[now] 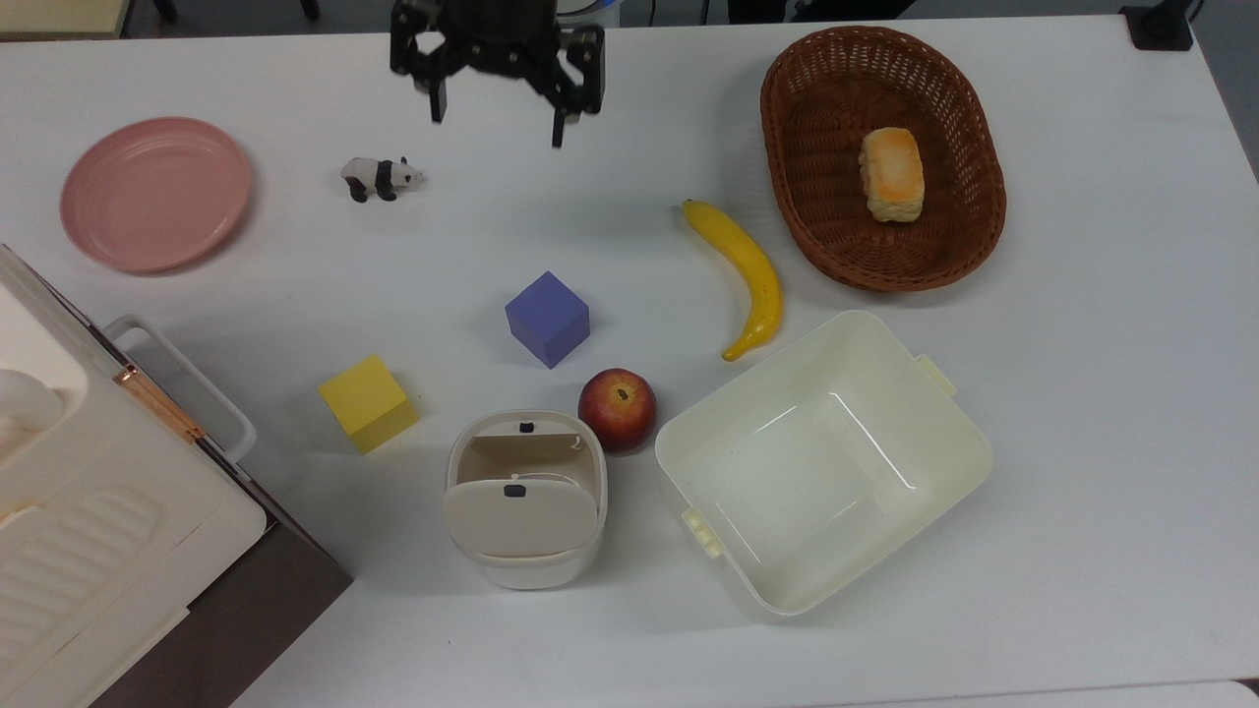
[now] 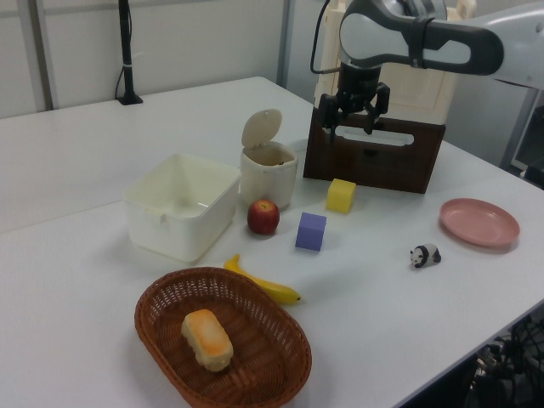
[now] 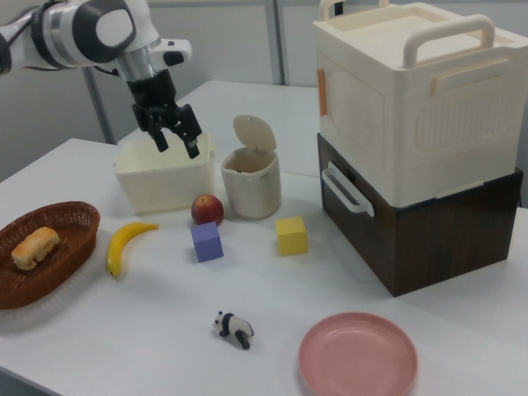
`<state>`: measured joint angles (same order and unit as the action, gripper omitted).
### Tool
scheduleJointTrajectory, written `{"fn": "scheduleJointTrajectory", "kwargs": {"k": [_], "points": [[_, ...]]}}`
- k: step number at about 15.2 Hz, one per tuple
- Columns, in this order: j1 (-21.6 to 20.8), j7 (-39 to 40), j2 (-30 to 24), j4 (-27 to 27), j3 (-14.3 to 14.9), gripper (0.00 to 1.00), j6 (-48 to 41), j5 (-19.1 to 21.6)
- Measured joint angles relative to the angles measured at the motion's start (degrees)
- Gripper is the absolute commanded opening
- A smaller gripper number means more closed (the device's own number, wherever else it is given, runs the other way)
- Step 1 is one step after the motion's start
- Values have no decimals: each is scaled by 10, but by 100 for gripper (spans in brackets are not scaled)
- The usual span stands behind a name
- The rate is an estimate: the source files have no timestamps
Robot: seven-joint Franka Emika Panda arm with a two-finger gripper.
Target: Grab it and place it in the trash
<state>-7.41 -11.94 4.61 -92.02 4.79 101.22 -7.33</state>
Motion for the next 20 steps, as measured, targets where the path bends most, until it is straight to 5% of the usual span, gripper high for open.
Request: {"fn": "scheduleJointTrajectory", "kwargs": {"k": [8,20], "points": [[0,2,-27,-13,21,100,-38,64],[28,5,-35,-14,22,100,-48,82]]}}
